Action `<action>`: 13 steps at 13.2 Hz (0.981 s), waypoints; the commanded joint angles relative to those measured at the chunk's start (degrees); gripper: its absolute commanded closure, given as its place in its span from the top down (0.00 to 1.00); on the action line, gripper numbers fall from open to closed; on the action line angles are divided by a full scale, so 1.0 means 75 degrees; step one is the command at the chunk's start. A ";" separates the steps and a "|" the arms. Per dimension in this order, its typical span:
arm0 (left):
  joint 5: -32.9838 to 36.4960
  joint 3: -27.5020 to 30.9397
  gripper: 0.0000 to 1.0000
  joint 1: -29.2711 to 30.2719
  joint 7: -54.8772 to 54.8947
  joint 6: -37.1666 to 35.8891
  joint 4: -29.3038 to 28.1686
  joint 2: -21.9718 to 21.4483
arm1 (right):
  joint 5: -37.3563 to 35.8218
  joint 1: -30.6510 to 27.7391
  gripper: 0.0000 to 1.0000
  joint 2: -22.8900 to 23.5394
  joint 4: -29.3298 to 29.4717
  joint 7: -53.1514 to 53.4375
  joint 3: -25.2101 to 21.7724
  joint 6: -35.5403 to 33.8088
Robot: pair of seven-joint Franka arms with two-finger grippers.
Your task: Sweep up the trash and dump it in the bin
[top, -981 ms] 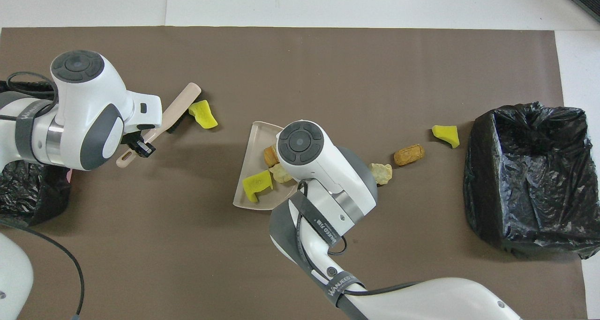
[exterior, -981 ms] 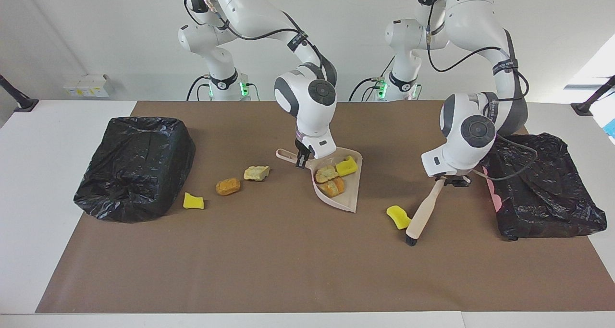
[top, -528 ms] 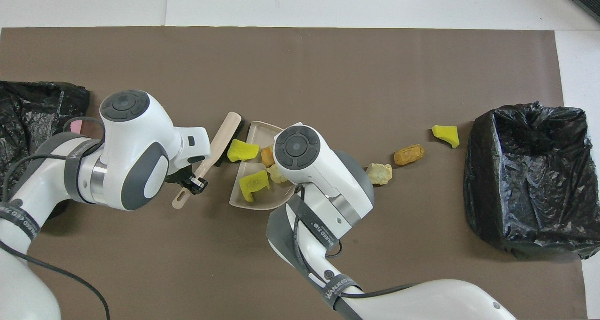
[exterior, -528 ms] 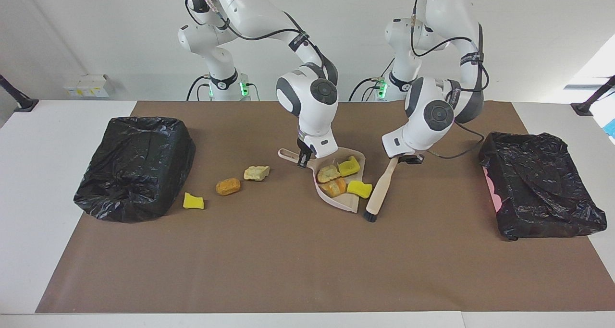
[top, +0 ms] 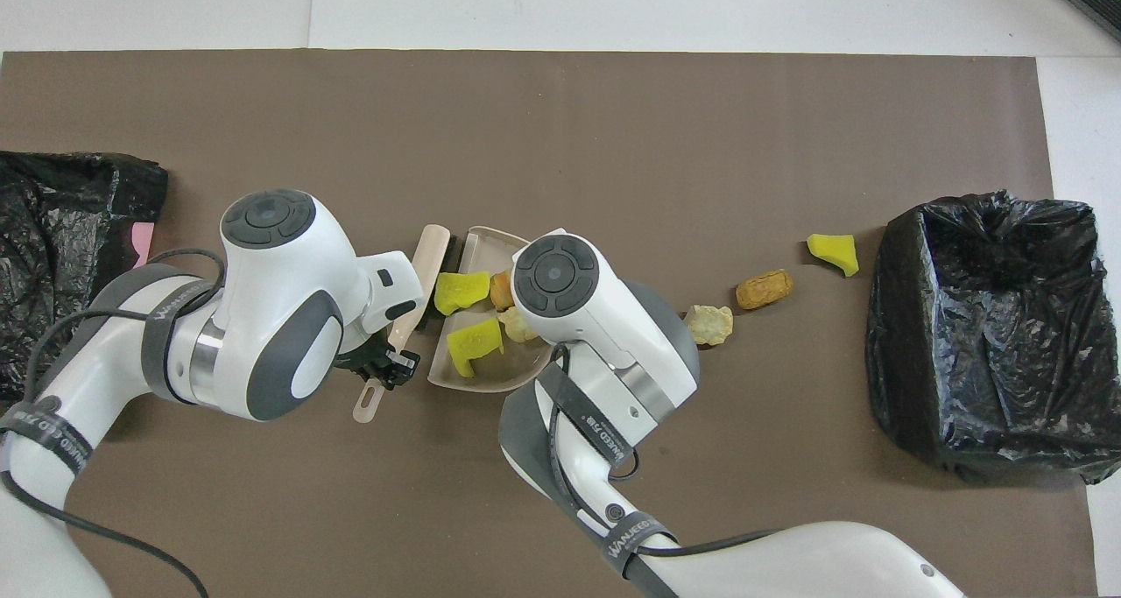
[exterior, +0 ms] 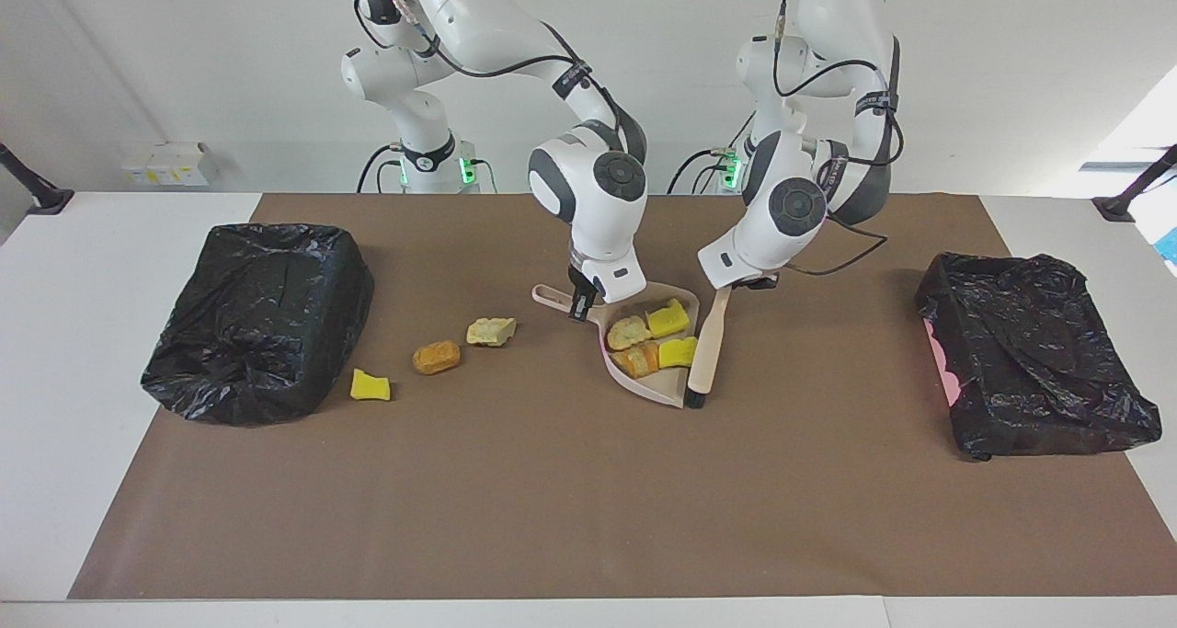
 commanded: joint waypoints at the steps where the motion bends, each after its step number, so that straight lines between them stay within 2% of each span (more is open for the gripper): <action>1: -0.0014 0.0096 0.00 0.0106 -0.0617 -0.0055 -0.0146 -0.0433 | -0.0147 -0.0086 0.00 0.0039 -0.0141 0.0161 0.0059 0.0375; 4: 0.0409 0.0061 0.00 0.0059 -0.1682 -0.0102 -0.0181 -0.0562 | -0.0147 -0.0086 0.00 0.0039 -0.0141 0.0161 0.0059 0.0375; 8: 0.0409 0.0002 0.00 -0.0116 -0.2491 0.0551 -0.0647 -0.0784 | -0.0135 -0.0179 0.00 -0.0031 -0.0094 -0.0108 0.0059 0.0375; 10: 0.0409 -0.0009 0.00 -0.0210 -0.2868 0.1290 -0.1222 -0.1019 | -0.0101 -0.0401 0.00 -0.0031 -0.0094 -0.0958 0.0059 0.0514; 13: 0.0409 -0.0021 0.00 -0.0222 -0.2927 0.1293 -0.1247 -0.1043 | 0.0191 -0.0776 0.00 -0.0113 -0.0071 -0.1607 0.0071 0.0598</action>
